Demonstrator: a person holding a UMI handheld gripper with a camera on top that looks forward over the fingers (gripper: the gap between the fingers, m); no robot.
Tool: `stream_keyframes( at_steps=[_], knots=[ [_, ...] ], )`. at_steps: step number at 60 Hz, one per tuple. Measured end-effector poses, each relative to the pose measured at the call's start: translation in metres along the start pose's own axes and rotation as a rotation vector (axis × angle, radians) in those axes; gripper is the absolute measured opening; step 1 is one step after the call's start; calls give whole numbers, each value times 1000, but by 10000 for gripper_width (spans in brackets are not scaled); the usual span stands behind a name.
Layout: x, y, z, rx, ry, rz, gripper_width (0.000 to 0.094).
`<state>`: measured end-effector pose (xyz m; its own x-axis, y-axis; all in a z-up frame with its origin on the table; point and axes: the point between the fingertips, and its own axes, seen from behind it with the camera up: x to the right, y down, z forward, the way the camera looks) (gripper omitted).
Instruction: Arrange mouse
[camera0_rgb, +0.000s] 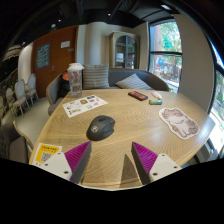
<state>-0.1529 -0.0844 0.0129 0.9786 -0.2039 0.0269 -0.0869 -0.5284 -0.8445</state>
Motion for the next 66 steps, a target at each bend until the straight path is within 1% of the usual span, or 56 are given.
stream_keyframes(
  at_steps=[4, 6, 10, 14, 21, 27, 31, 45, 48, 51, 55, 60, 61, 66],
  knots=[
    [-14, 4, 15, -19, -12, -14, 830],
    [-16, 3, 15, -32, -38, -18, 828],
    [-38, 5, 37, -44, -59, -8, 827],
    [-41, -1, 48, -53, -55, 2, 828],
    [-39, -14, 65, -71, -19, 20, 825],
    [-48, -19, 84, -104, -41, 18, 824],
    [-46, -25, 94, -112, -24, -10, 830],
    [-64, -44, 122, -113, -62, -81, 809],
    [-62, -46, 125, -114, -62, -77, 748],
    [-55, -48, 128, -114, -42, -68, 611],
    [-56, -55, 131, -86, -52, -76, 488],
    [-57, -54, 127, -99, -65, -142, 388],
    [-58, -57, 125, -88, -70, -144, 364],
    [-50, -62, 113, -79, -85, -132, 361]
  ],
)
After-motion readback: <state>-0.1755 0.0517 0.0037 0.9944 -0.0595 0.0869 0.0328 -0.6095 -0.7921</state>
